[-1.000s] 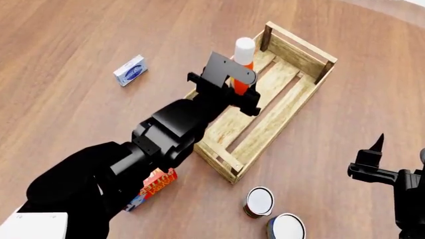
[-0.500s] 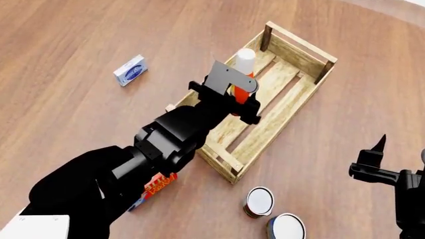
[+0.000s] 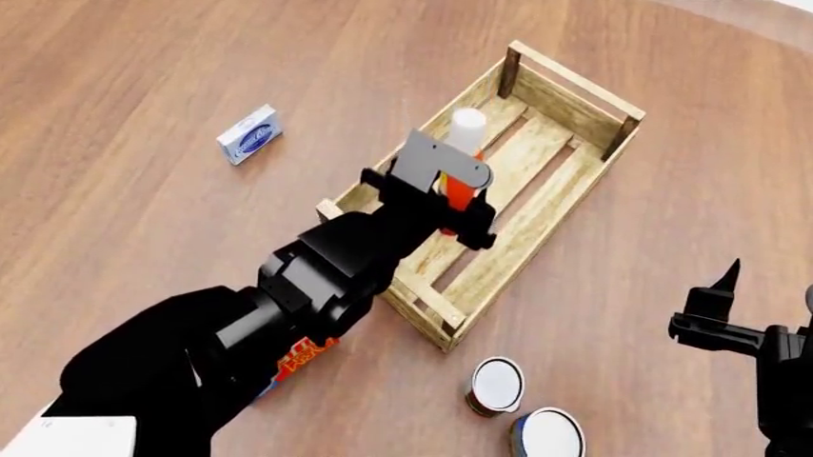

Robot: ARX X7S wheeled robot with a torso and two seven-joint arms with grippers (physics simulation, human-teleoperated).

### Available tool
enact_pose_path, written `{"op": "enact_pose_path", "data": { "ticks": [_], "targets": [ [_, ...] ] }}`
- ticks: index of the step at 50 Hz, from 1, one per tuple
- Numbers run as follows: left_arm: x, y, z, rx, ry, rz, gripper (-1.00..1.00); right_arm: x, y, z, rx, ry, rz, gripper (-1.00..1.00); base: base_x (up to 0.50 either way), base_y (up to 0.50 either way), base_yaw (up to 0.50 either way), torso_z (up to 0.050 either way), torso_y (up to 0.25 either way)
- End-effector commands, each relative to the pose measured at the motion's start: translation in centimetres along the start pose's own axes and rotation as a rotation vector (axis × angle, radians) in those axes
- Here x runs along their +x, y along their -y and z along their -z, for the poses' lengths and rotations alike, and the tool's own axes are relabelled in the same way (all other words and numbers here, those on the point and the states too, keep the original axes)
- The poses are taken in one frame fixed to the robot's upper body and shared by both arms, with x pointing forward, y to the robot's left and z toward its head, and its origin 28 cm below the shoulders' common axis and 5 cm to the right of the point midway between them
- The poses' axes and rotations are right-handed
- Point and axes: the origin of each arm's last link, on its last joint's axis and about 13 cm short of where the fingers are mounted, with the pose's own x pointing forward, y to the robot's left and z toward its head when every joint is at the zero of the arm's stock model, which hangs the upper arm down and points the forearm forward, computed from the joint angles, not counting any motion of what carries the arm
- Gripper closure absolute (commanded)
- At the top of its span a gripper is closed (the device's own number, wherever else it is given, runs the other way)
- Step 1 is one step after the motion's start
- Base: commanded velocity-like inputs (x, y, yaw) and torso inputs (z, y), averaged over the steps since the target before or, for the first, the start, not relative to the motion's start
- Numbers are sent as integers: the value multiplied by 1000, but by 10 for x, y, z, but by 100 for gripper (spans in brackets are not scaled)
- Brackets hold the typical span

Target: Pick up the ketchup, and put it in the wooden tray.

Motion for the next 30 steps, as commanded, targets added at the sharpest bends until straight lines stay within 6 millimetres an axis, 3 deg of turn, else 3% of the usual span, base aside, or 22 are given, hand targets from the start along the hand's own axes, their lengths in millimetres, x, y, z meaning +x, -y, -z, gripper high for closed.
{"op": "enact_pose_path", "data": {
  "ticks": [1,13,14,30],
  "targets": [
    [0,1,1,-16,-5,3,100,0,0,0,-3,-5,3,-100,0,0,0,0,0],
    [-1,1,5,-10,-17,3,100,0,0,0,-3,-8,5,-100,0,0,0,0,0],
    [-1,0,5,-10,-17,4,-100,0,0,0,-3,-8,5,-100,0,0,0,0,0],
    [-1,1,4,-8,-17,2,-100,0,0,0,-1,-6,4,-100,0,0,0,0,0]
  ]
}}
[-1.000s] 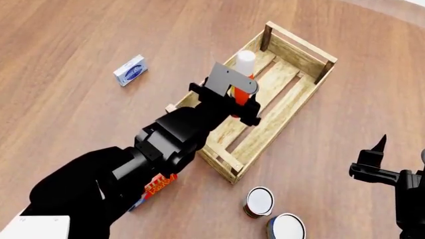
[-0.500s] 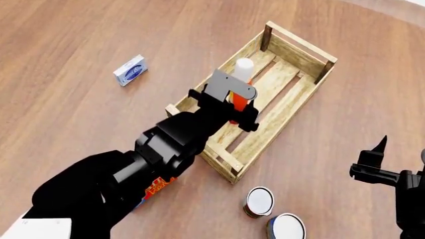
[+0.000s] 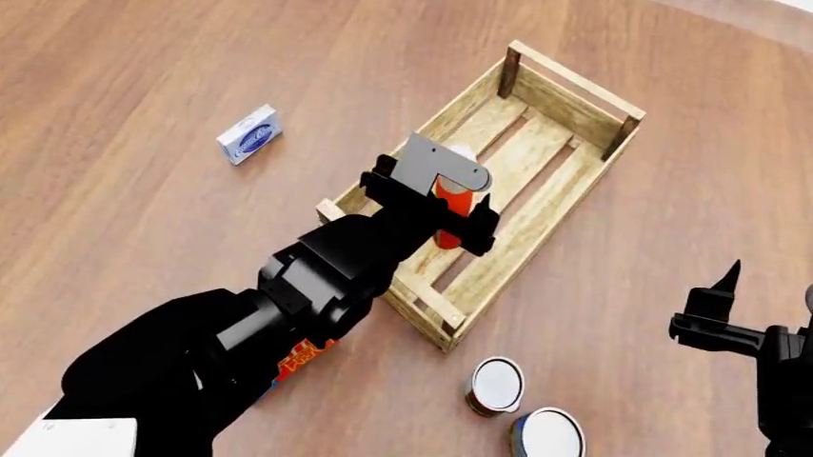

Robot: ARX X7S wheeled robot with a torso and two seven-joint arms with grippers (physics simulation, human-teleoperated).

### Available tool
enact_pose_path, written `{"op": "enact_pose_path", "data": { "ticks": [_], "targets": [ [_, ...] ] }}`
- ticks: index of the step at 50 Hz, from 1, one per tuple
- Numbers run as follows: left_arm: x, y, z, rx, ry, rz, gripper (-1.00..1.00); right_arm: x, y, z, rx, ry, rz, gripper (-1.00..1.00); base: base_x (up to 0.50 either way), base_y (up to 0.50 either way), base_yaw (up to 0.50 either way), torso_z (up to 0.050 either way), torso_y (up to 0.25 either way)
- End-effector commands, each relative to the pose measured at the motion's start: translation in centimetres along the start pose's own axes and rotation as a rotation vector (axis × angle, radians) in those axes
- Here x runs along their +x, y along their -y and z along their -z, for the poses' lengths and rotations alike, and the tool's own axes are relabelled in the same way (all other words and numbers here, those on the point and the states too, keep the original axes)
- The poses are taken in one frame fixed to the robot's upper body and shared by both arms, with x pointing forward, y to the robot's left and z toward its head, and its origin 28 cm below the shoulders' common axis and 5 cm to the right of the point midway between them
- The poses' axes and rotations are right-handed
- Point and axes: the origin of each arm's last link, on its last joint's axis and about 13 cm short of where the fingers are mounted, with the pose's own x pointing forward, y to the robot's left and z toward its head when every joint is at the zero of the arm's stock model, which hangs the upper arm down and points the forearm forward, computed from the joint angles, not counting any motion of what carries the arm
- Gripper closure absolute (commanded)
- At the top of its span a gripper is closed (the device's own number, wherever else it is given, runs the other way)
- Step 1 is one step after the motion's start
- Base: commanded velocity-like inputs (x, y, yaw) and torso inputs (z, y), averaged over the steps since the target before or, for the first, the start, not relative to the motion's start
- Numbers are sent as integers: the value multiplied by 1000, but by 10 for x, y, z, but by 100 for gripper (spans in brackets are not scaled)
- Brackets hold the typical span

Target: Pick up the ketchup, and put it in the wooden tray.

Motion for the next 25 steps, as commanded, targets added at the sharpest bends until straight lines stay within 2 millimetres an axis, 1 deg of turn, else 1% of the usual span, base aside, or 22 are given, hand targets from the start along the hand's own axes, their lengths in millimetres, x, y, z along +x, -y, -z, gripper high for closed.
{"op": "enact_pose_path", "data": {
  "ticks": [1,22,25],
  "targets": [
    [0,1,1,-4,-5,1,-100,0,0,0,1,0,0,-100,0,0,0,0,0],
    [0,4,-3,-3,1,19,-100,0,0,0,9,5,-2,-100,0,0,0,0,0],
    [0,4,-3,-1,2,22,-100,0,0,0,10,6,-1,-100,0,0,0,-3,121]
  ]
}}
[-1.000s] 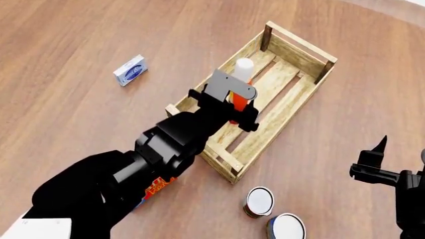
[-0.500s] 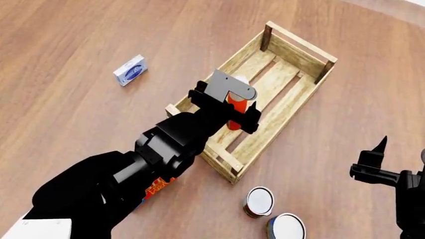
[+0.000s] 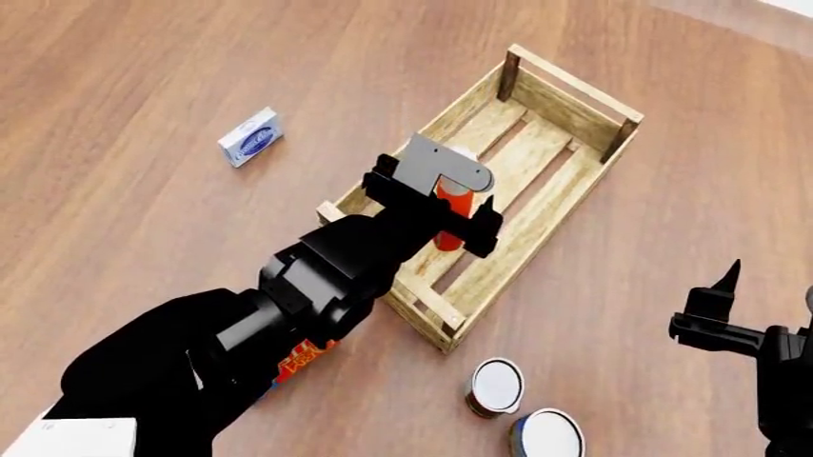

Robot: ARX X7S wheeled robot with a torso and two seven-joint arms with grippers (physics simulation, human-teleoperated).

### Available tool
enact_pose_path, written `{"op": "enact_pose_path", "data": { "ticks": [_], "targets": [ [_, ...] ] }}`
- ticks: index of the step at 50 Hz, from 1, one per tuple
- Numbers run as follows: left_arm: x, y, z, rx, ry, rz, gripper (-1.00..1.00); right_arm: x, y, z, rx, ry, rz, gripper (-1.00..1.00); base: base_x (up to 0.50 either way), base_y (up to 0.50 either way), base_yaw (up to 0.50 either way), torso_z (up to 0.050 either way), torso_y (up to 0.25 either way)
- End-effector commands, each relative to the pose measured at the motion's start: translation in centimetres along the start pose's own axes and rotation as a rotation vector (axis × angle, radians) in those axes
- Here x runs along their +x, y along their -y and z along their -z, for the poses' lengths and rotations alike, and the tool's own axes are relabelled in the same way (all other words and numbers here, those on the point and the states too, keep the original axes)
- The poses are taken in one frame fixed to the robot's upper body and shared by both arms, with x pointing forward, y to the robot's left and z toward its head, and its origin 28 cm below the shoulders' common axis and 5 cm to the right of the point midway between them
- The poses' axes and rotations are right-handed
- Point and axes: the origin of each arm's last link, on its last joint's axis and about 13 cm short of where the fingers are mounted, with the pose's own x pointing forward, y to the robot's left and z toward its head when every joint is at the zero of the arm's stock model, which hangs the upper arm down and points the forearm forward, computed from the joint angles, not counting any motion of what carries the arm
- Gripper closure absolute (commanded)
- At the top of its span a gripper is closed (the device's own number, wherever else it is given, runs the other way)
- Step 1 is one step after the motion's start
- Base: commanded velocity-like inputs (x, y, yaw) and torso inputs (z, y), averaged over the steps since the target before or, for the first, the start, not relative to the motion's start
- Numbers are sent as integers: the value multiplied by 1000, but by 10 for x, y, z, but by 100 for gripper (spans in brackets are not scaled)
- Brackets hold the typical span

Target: Pick up the ketchup, and put it in the wooden tray.

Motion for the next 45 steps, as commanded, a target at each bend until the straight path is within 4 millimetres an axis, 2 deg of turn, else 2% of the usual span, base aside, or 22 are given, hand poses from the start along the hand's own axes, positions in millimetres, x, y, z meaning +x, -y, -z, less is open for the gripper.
{"op": "enact_pose_path", "data": {
  "ticks": [1,30,40,45],
  "targets": [
    [0,2,-2,3,4,12,-100,0,0,0,4,3,1,-100,0,0,0,-5,135],
    [2,-2,-16,14,41,4,-100,0,0,0,12,24,-12,-100,0,0,0,-7,182],
    [3,-8,-27,-1,81,0,-100,1,0,0,12,37,-19,-100,0,0,0,-8,175],
    [4,-12,-40,-30,130,-8,-100,1,0,0,15,47,-32,-100,0,0,0,-8,172]
  ]
}}
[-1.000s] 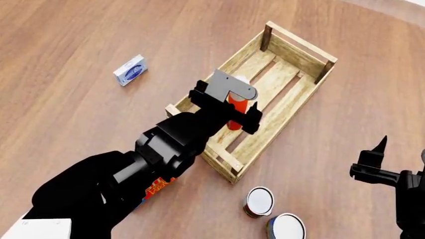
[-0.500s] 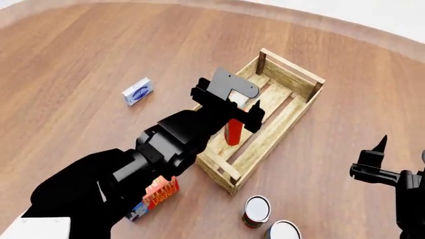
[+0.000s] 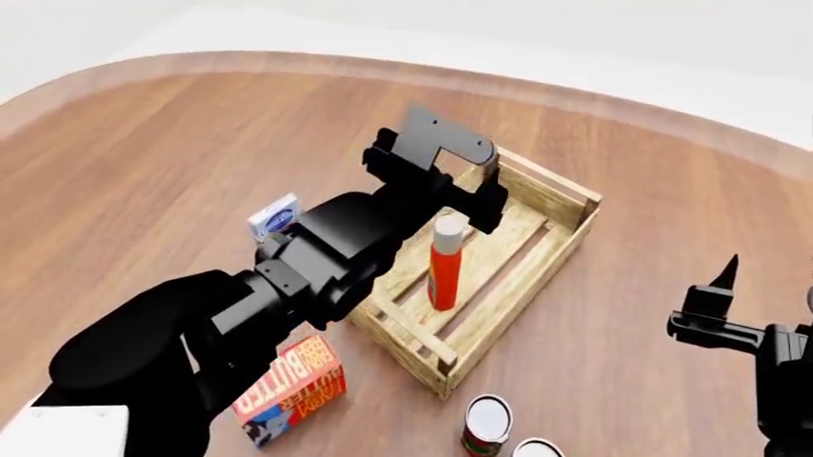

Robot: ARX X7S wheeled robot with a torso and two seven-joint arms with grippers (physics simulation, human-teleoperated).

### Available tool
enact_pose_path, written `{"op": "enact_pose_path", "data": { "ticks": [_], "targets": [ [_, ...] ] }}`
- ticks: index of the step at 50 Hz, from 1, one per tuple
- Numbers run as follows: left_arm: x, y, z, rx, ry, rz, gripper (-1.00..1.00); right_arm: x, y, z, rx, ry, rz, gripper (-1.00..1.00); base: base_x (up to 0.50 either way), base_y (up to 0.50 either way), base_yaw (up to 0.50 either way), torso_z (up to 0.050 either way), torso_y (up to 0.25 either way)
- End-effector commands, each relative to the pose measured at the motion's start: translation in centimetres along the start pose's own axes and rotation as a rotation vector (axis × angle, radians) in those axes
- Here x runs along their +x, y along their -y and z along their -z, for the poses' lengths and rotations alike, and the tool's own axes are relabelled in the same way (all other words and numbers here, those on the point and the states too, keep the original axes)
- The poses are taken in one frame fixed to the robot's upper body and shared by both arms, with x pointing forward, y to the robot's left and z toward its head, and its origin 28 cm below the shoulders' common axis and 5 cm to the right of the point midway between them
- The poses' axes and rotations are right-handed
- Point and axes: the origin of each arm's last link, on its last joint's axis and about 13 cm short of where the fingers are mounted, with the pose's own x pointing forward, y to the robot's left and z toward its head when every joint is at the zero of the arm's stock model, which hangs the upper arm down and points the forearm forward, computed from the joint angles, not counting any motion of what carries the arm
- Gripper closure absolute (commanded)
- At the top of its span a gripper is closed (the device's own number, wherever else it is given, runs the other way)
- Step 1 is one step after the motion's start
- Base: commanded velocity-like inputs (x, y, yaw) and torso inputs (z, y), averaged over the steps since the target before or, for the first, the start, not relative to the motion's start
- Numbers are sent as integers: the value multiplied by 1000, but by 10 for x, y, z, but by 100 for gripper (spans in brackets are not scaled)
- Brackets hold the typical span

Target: Pick up the ketchup, and put it in the wooden tray.

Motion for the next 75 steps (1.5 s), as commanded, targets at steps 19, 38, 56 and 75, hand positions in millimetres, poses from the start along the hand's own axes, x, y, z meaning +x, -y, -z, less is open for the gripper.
{"op": "enact_pose_path", "data": {
  "ticks": [19,38,56,75],
  "targets": [
    [-70,-34,-22,-120,206,-149,-100,-25,9,-10,7,95,-124,-100,0,0,0,-8,170],
    [-180,-4,42,-292,161,-298,-100,-46,14,-8,4,101,-143,-100,0,0,0,-4,78],
    [-224,7,64,-398,167,-520,-100,-53,8,-7,17,115,-163,-100,0,0,0,0,0],
    [-231,4,68,-392,191,-571,-100,-55,0,-7,43,130,-195,-100,0,0,0,0,0]
  ]
}}
